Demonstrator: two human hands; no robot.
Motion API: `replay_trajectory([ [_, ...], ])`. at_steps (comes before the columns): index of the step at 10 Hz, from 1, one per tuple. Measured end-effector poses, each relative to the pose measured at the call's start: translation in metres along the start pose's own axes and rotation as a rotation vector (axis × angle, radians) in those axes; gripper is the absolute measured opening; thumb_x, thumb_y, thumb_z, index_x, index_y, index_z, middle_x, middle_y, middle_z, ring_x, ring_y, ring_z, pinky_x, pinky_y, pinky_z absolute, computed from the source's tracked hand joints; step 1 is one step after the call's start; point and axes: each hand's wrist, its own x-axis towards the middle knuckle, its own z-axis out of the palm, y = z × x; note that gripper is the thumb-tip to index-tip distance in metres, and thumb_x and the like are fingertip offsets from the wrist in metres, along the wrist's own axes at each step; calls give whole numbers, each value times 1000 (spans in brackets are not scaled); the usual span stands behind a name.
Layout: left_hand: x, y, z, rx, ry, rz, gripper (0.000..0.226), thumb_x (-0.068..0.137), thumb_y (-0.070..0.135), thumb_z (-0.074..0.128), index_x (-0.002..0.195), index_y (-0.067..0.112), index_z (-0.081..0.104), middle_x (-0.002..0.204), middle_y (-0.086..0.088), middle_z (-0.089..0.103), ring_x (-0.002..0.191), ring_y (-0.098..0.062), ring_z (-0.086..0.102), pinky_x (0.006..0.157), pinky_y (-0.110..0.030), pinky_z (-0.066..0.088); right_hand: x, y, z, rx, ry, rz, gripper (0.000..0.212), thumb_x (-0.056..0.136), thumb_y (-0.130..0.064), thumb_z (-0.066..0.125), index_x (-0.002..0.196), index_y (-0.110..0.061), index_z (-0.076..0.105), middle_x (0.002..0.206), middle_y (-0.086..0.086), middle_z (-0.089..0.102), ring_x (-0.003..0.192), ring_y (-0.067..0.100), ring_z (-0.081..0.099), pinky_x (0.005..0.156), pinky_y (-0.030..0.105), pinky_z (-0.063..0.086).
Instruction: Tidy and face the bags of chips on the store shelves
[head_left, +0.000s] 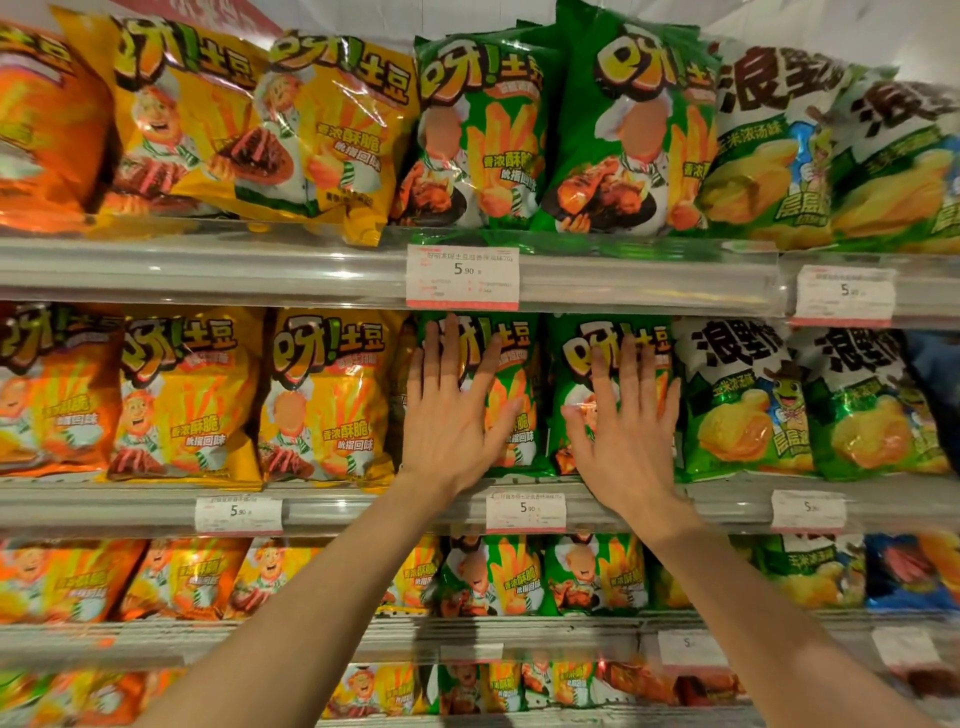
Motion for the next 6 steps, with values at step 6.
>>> replay_trajectory([
  [6, -33, -20, -81, -241, 0, -45, 58, 99, 55, 38, 146, 20, 42, 143, -9, 48, 134, -23, 42, 105, -40, 42, -22, -4, -54, 363, 95, -6, 59, 100, -49, 40, 148, -16, 37, 146, 9, 46, 133, 26, 42, 109, 42, 35],
])
